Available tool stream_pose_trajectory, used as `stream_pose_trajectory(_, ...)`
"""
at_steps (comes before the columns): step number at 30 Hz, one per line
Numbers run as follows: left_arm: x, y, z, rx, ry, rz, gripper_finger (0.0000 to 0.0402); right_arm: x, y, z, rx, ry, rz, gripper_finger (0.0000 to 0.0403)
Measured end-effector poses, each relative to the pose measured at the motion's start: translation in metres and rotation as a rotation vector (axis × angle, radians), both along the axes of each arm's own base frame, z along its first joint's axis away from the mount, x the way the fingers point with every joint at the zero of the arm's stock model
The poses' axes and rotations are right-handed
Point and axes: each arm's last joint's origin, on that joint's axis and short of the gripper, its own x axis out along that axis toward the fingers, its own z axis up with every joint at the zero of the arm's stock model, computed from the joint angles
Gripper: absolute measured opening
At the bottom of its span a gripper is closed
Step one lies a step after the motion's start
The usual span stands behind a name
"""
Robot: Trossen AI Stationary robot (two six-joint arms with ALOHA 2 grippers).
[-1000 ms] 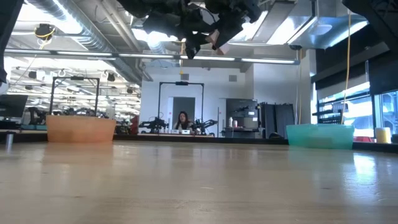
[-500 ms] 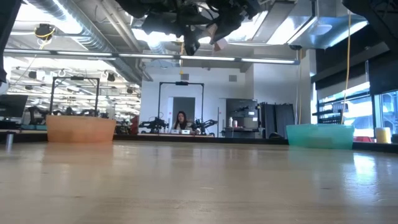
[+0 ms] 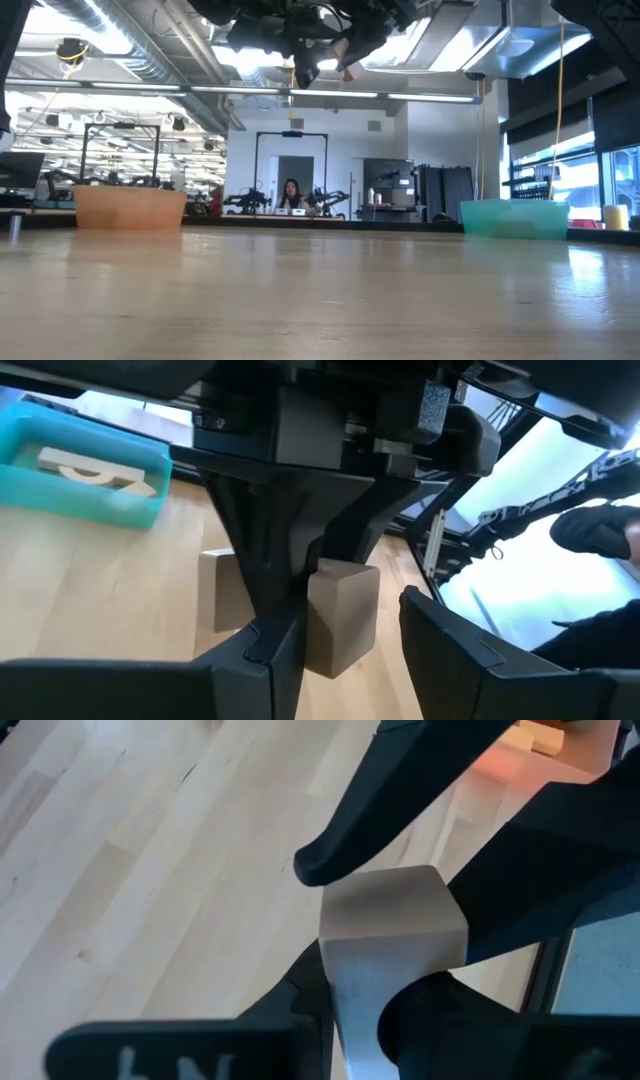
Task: Sort & place blocks by color
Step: Put the brown block into the blue bin
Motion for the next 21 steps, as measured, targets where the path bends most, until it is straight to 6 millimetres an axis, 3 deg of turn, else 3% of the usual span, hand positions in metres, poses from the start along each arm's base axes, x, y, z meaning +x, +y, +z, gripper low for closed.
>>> stream_pose_trajectory(7,-0.002,0.000,0.001,-0.050,0.026,0.018,0.0144,-0.001,0.000,-0.001,0.001,0.012,-0.005,0.0088)
stream_pose_trajectory(15,-0.005,0.005,0.000,-0.049,0.027,0.034,0.0144,0.000,-0.001,0.000,-0.010,-0.003,-0.006,0.0053)
stream_pose_trajectory(21,-0.017,0.022,0.001,-0.038,0.004,0.044,0.0144,-0.001,-0.003,-0.002,-0.056,0.033,-0.036,0.0048)
